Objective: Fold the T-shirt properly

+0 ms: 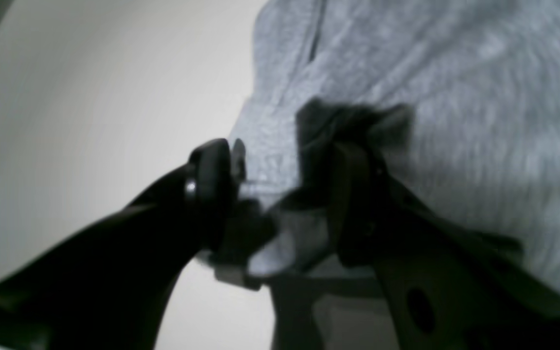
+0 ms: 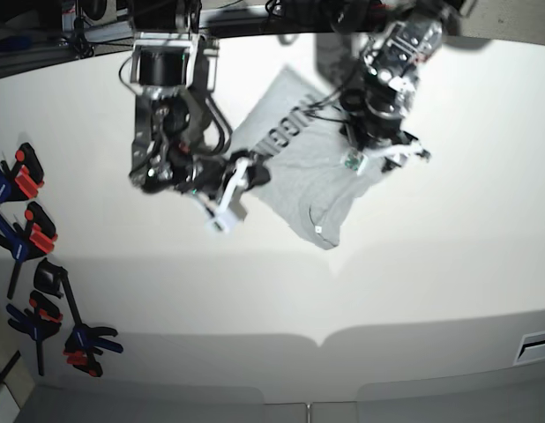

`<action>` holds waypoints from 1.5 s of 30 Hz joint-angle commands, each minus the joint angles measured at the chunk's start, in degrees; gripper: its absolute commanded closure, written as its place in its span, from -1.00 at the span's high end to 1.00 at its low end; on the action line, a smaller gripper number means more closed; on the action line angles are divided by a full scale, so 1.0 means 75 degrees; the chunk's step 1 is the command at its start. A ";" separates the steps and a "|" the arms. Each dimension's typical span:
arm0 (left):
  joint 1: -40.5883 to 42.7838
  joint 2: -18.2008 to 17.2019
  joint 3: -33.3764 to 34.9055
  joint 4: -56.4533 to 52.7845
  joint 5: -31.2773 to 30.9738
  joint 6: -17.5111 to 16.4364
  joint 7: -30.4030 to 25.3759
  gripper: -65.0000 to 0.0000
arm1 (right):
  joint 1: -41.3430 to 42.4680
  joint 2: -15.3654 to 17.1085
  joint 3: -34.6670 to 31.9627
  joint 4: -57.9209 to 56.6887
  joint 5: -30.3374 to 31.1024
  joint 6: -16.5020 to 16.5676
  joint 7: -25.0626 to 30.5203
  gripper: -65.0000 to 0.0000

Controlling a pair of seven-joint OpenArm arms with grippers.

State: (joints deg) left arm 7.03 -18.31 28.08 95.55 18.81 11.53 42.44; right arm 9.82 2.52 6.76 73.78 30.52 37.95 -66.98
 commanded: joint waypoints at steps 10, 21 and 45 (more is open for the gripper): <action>-0.1078 -0.0714 -0.0044 0.0087 0.0131 0.0096 -0.0009 -0.11 | -0.1728 -0.0020 -0.0012 0.1813 0.0959 0.0114 0.0032 -0.39; -0.1233 -0.0714 -0.0044 0.0087 -0.0772 0.0087 -0.0073 -0.11 | -0.1926 -0.0568 -0.0070 0.2162 0.1880 0.0128 -0.0012 -0.39; -0.1233 -0.1294 -0.1346 0.1649 -0.1571 0.1437 0.0968 -0.11 | -0.1865 -0.1416 -0.0297 0.4124 0.1303 0.0131 -0.0921 -0.39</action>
State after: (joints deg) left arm -1.41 -27.31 18.37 106.87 5.17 21.41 51.11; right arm -4.97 -7.79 4.73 103.79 38.68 38.24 -75.18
